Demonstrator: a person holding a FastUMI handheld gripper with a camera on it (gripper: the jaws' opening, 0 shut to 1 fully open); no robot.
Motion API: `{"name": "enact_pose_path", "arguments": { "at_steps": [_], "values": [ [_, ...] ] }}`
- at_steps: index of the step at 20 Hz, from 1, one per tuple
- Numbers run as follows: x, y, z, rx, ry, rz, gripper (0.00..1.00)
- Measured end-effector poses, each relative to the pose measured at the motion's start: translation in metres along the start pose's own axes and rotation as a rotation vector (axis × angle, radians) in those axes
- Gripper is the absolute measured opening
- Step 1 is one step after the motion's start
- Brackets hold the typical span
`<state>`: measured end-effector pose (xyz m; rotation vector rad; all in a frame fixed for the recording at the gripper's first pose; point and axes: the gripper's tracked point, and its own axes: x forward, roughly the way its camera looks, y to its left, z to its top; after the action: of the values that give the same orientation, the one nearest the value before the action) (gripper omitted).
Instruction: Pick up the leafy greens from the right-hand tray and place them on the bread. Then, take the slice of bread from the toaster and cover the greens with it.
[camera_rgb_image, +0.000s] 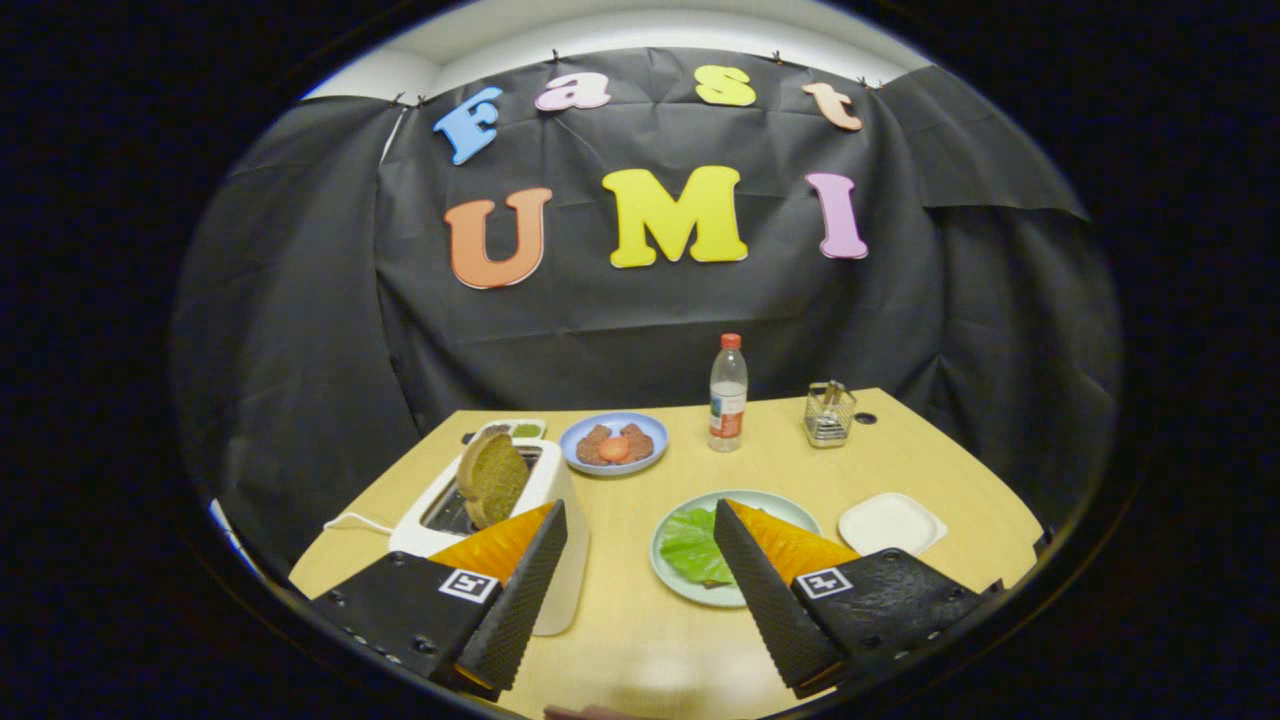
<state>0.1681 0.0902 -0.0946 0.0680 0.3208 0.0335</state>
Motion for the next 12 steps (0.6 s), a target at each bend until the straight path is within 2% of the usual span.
{"name": "enact_pose_path", "arguments": {
  "at_steps": [2, 6, 10, 12],
  "values": [
    [0.005, 0.029, 0.002, -0.016, -0.015, 0.034, 0.92],
    [0.02, 0.069, 0.015, -0.078, -0.092, 0.035, 0.92],
    [0.047, 0.106, 0.004, -0.066, -0.038, 0.094, 0.92],
    [0.065, 0.111, -0.004, -0.082, 0.0, 0.074, 0.92]
  ]
}}
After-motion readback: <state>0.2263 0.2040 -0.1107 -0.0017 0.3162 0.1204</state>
